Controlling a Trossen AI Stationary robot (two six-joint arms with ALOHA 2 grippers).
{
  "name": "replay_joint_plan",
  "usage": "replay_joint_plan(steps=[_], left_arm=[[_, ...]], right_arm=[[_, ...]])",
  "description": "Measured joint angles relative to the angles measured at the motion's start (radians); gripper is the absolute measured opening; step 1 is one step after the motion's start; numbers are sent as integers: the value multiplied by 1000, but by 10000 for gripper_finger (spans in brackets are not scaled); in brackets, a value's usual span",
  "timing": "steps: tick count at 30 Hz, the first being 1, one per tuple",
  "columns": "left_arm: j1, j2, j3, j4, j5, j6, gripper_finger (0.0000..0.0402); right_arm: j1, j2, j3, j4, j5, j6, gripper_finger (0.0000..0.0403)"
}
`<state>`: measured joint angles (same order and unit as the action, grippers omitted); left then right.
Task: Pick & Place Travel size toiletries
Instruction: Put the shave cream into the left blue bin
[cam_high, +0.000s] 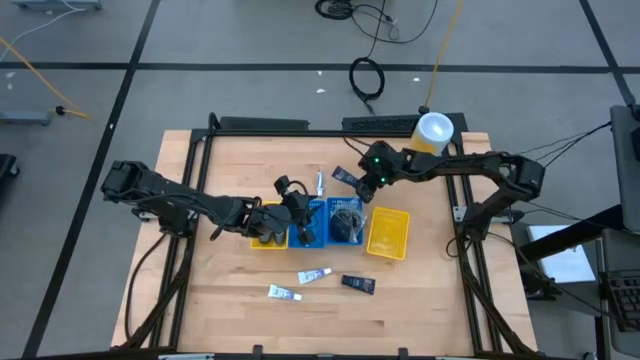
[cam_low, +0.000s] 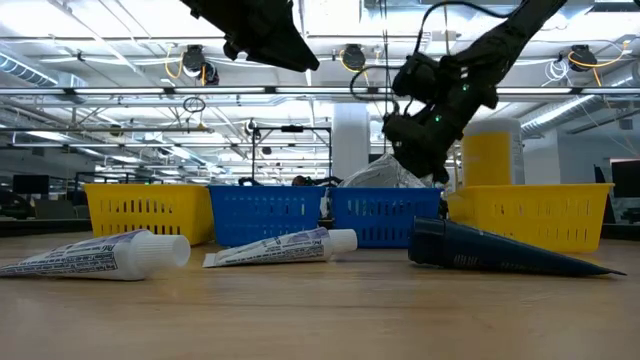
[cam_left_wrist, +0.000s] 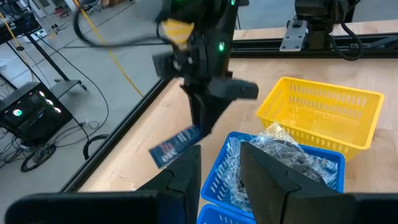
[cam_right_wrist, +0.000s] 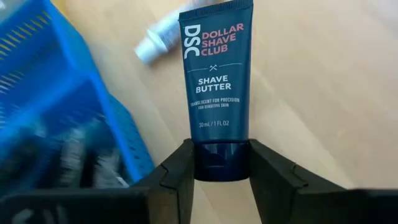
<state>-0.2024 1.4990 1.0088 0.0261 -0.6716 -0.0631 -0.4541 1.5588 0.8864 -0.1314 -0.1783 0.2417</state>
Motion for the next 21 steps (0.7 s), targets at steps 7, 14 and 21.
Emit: replay_joint_plan(steps=[7, 14, 21], left_arm=[[0, 0, 0, 0, 0, -1, 113], [1, 0, 0, 3, 0, 2, 113], [4, 0, 0, 33, 0, -46, 113]], right_arm=[[14, -125, 0, 1, 0, 0, 112], [87, -229, 0, 15, 9, -4, 112], [213, -300, 0, 18, 130, -32, 112]])
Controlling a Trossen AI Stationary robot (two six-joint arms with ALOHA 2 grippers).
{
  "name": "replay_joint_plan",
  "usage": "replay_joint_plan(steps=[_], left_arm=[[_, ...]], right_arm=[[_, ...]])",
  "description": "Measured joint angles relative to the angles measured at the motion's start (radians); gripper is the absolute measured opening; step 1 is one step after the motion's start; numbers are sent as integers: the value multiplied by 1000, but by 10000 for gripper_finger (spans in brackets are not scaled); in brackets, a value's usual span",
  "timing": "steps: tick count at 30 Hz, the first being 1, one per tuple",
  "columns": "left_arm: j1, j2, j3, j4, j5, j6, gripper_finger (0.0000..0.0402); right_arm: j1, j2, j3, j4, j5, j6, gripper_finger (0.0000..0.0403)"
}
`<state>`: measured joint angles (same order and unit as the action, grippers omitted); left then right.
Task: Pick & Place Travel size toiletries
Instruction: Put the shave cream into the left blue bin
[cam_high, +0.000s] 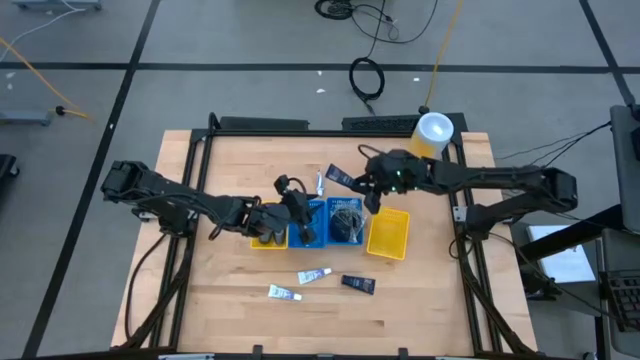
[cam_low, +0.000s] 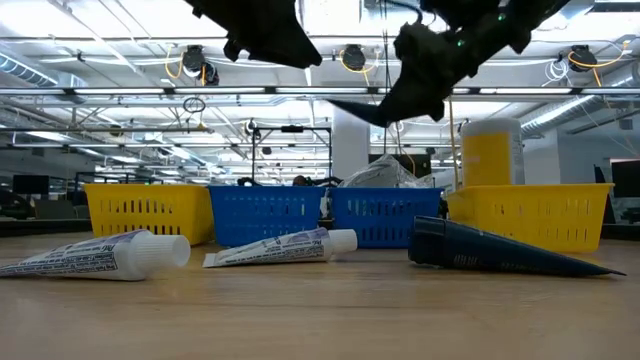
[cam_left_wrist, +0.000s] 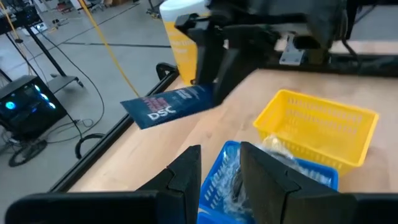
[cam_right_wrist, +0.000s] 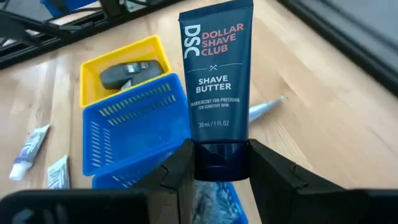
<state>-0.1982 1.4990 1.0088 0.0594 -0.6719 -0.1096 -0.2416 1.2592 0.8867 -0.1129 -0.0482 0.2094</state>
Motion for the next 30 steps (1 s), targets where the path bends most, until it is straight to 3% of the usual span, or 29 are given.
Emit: replay_joint_plan(steps=[15, 24, 30], left_arm=[[11, 0, 0, 47, -10, -44, 113], [32, 0, 0, 49, -6, -76, 113], [47, 0, 0, 63, 136, -80, 113]], right_arm=[[244, -29, 0, 38, 360, -147, 112], [359, -29, 0, 91, 501, -251, 112], [402, -29, 0, 80, 605, -294, 112]])
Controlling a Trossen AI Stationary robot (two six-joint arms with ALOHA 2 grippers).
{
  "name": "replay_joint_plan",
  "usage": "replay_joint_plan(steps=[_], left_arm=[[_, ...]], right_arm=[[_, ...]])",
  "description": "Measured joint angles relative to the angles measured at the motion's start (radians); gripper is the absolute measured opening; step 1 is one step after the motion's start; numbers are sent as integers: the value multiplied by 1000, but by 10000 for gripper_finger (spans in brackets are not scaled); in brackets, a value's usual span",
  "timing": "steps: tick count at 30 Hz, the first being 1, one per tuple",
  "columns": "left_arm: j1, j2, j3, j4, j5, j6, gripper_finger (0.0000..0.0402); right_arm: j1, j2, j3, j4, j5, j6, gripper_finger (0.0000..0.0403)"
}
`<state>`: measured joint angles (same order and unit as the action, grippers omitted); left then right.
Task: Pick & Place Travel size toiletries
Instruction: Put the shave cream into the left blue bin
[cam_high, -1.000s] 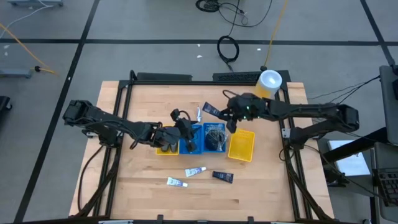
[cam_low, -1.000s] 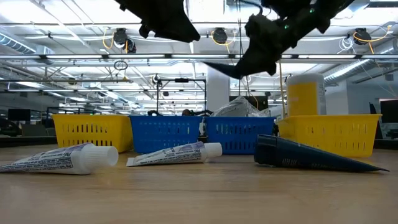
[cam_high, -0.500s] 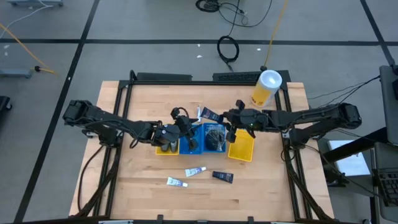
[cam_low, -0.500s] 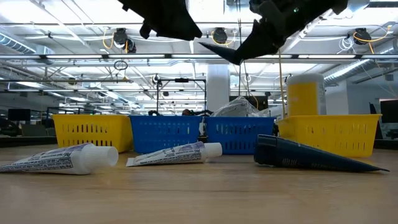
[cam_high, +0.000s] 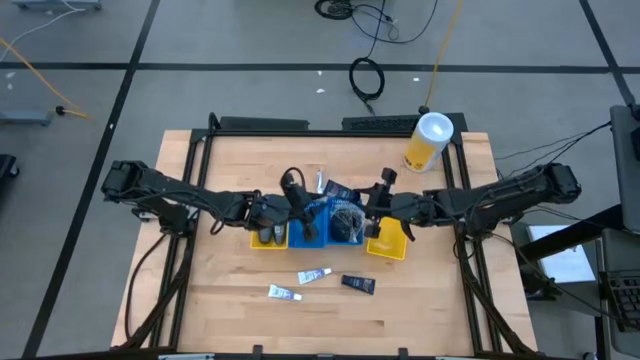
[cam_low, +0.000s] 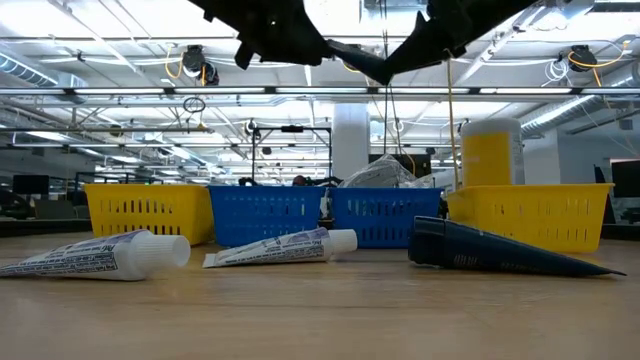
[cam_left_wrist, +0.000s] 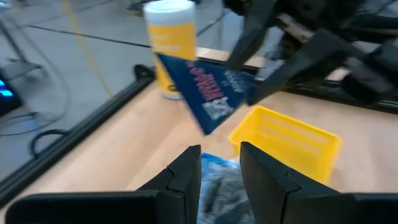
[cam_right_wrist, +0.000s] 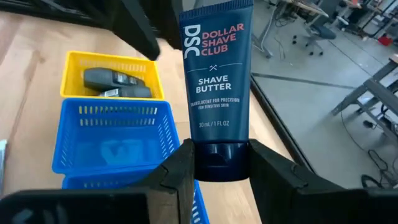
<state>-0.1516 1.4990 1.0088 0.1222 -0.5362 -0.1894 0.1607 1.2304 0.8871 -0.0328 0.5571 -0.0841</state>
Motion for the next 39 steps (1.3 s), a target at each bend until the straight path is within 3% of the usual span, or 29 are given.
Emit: replay_joint_plan(steps=[7, 39], left_arm=[[8, 0, 0, 8, 41, 1, 113], [22, 0, 0, 39, 73, -19, 113]], right_arm=[[33, 0, 0, -31, 49, -18, 112], [77, 17, -33, 20, 48, -41, 112]])
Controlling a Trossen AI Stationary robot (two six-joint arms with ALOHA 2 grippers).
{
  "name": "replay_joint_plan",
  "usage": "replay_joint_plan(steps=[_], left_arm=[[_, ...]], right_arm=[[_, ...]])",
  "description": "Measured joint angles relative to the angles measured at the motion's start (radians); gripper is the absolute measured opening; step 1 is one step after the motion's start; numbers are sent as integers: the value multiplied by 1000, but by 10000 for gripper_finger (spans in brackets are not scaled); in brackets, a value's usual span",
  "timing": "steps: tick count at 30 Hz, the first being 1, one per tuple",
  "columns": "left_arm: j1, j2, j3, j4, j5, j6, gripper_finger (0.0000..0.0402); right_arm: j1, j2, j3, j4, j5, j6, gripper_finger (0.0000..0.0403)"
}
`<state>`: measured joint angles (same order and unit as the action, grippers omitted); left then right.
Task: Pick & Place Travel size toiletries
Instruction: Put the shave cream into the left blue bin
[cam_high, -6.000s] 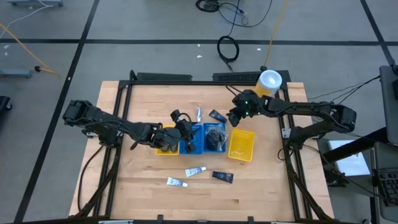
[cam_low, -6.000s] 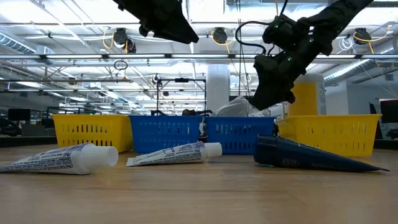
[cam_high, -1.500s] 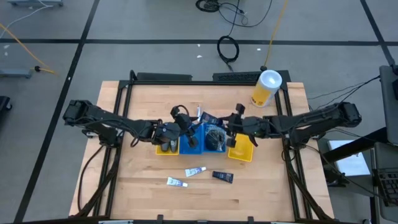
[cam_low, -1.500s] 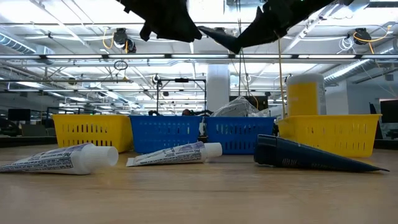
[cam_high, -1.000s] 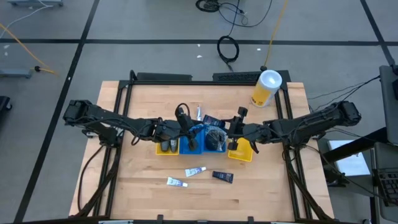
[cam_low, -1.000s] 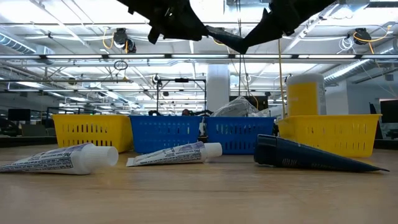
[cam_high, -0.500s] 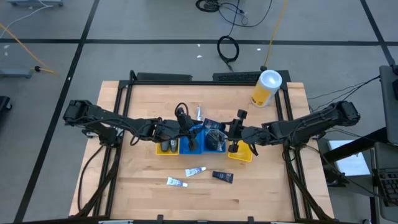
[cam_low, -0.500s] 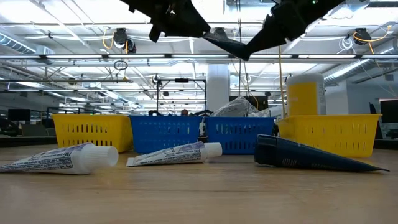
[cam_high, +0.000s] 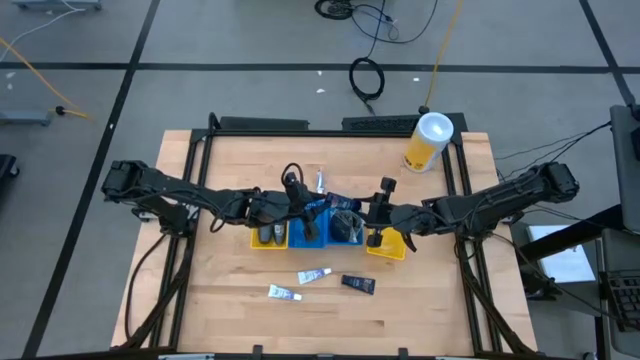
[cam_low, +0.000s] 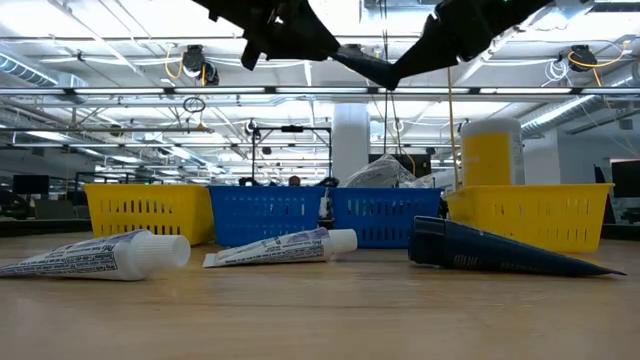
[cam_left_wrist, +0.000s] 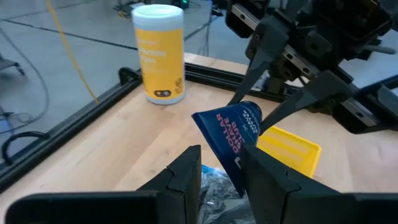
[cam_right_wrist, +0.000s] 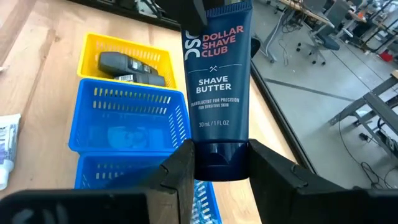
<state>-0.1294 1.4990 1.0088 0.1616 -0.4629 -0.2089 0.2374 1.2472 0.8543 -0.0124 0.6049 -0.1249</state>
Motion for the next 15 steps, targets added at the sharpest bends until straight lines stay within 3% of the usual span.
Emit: replay_joint_plan(steps=[5, 10, 15], left_arm=[[12, 0, 0, 3, 30, -10, 102], [12, 0, 0, 3, 26, 2, 18], [12, 0, 0, 2, 53, 4, 3]], right_arm=[[0, 0, 0, 0, 0, 0, 112], [0, 0, 0, -2, 2, 0, 112], [0, 0, 0, -10, -2, 0, 112]])
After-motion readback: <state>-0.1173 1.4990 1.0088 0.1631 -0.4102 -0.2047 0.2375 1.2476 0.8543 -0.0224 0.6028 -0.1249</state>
